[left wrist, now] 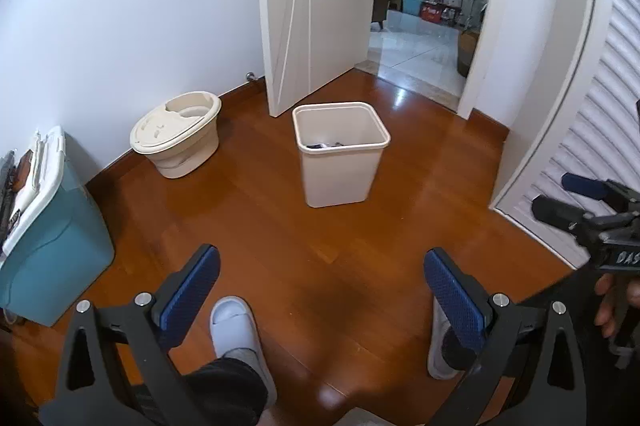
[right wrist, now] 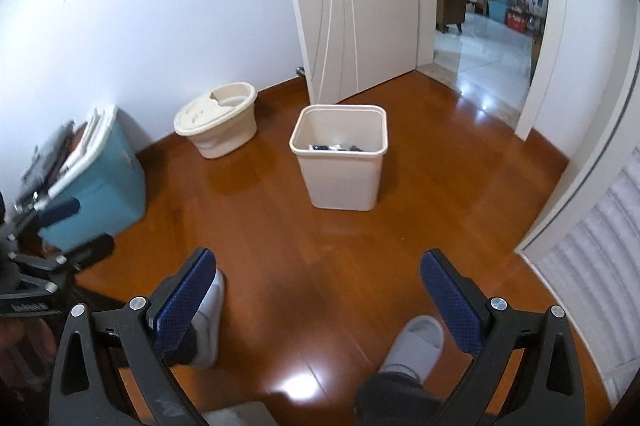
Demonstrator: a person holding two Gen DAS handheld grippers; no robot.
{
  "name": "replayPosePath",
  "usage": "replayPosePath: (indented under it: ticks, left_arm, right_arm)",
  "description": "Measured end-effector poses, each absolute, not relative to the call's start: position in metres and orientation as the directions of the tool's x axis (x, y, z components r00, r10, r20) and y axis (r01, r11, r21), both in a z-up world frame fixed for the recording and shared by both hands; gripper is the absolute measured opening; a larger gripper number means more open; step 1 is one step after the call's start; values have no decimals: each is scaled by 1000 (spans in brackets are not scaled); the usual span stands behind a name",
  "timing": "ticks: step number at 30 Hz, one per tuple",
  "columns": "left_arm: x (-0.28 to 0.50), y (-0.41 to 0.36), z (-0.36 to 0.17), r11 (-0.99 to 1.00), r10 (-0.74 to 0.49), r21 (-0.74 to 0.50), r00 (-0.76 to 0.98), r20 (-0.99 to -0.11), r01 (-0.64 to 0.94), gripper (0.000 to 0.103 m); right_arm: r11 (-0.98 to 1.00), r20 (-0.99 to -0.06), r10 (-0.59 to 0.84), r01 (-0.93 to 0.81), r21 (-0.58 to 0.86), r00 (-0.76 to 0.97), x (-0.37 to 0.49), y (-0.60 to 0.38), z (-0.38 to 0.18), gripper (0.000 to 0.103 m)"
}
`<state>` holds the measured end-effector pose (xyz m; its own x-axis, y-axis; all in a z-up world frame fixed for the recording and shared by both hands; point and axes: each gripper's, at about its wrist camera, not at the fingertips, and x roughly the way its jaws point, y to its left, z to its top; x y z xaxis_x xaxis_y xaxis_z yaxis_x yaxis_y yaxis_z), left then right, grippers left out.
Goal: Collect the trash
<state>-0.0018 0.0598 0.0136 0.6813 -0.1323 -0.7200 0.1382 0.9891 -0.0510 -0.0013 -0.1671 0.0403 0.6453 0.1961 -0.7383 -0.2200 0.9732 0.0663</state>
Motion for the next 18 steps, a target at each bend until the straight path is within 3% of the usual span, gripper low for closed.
replayPosePath:
  ticks: [8, 18]
  left_arm:
    - [-3, 59, -6, 989, -132, -53, 657, -742, 139, 103]
    - [-6, 68, -12, 995, -100, -66, 654, -750, 76, 103]
  right_arm:
    - [969, -734, 244, -195, 153, 634, -14, -167, 14, 103]
    - [967, -746, 223, -237, 90, 627, -9, -151, 4, 103]
